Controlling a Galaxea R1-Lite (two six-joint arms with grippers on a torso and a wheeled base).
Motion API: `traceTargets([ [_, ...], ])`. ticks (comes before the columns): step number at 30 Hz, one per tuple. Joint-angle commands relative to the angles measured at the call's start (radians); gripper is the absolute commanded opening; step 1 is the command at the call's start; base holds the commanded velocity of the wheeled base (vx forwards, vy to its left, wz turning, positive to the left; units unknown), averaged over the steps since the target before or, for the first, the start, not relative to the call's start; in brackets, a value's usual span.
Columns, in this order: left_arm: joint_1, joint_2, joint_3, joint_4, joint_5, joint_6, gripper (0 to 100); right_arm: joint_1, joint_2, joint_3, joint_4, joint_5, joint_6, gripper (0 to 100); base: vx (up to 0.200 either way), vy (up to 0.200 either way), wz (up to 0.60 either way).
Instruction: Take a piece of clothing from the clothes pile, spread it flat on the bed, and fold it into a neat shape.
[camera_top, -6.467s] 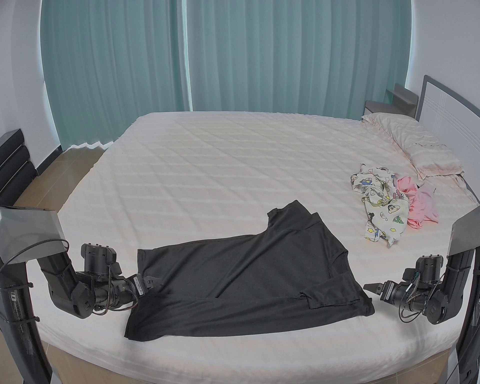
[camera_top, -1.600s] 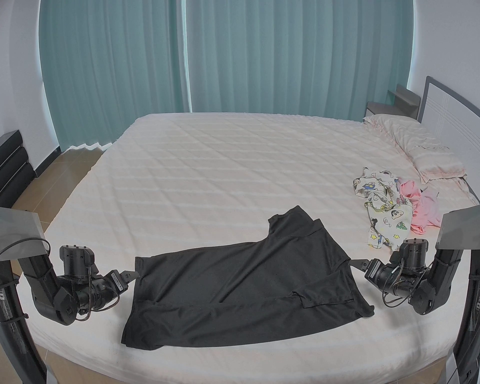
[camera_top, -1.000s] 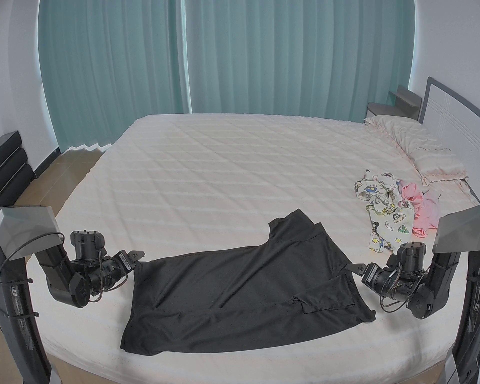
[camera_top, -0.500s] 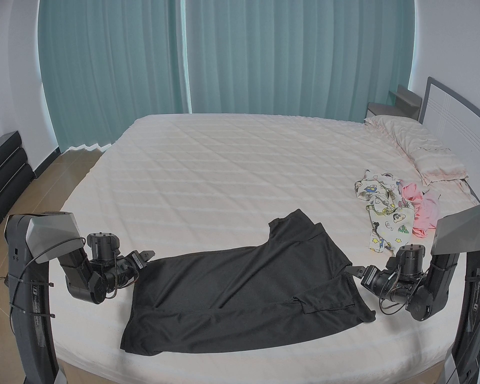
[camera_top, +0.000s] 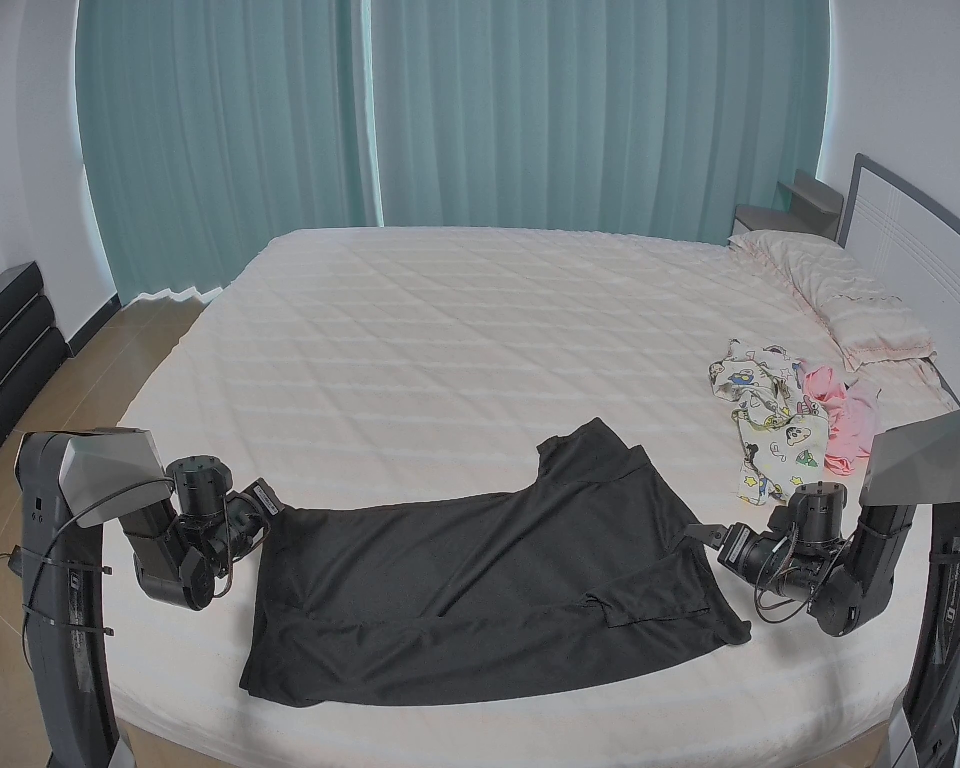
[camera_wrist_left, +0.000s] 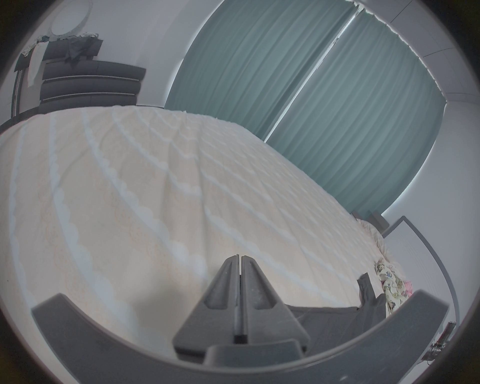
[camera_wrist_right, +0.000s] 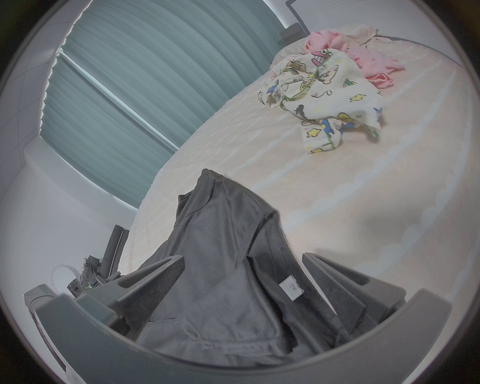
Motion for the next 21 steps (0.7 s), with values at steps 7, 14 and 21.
traceTargets([
  [7,0.02,0.019,-0.004,-0.06,0.019,0.0,0,0.034,-0.018,-0.278,0.241,0.0,-0.056,100,0.0,0.0,0.0],
  [14,0.036,0.019,0.007,-0.062,0.02,-0.006,0,0.044,0.037,-0.566,0.521,-0.002,-0.125,100,0.0,0.0,0.0],
  [21,0.036,0.018,0.016,-0.075,0.022,-0.028,0,0.044,0.143,-0.747,0.581,-0.003,-0.171,100,0.0,0.0,0.0],
])
